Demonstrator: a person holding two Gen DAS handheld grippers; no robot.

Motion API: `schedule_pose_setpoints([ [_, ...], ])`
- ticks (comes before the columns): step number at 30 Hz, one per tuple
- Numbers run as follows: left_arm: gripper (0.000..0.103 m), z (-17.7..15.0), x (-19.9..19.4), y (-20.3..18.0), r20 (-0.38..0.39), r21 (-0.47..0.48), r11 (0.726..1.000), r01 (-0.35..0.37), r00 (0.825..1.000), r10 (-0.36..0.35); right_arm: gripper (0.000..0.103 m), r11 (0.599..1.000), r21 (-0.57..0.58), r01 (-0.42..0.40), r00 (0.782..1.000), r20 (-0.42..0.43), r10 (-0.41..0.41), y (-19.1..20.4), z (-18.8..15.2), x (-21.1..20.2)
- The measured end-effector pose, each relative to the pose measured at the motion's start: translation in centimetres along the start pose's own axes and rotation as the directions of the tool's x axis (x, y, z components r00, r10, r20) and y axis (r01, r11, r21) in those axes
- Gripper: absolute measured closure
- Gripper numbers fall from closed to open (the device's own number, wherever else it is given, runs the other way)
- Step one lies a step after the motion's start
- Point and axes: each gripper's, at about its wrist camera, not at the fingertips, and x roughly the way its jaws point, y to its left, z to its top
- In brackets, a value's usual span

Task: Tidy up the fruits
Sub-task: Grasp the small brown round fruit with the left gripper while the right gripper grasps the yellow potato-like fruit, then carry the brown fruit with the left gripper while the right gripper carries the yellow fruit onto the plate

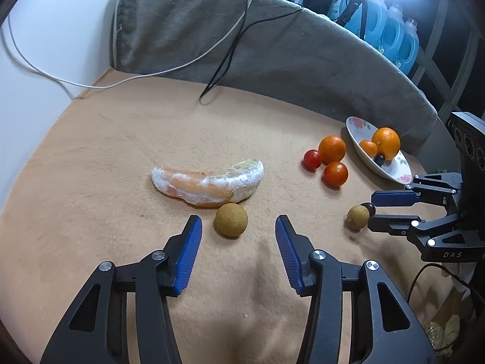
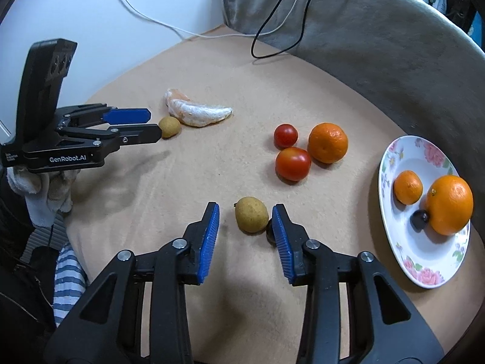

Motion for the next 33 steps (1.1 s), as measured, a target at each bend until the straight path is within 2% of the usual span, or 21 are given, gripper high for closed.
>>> schedule_pose_setpoints([
  [11,0.060,0.4,1.3,0.2,-0.024,0.009,1.000,-0.013,1.000,0.013,0.068,0.999,-0.040,0.026,0.999,-0.041,-0.027,0.4,0.5,1.5],
  [17,0.070,0.3,1.9,0.3,-0.034,0.010,1.000,-0.024,0.999,0.024,0.076,0.998,-0.056,0.039,0.998,-0.052,-0.042,0.6,0.6,2.1],
  [21,0.079,0.3,1.9,0.3,-0.034,0.010,1.000,-0.023,0.999,0.023,0.076,0.997,-0.067,0.047,0.997,-0.053,-0.051,0.8,0.6,2.2],
  [33,0.080,0.5,1.3,0.2,-0.015,0.010,1.000,-0.017,1.000,0.017,0.077,0.998,-0.039,0.042,0.999,-0.020,-0.043,0.6,0.6,1.4],
])
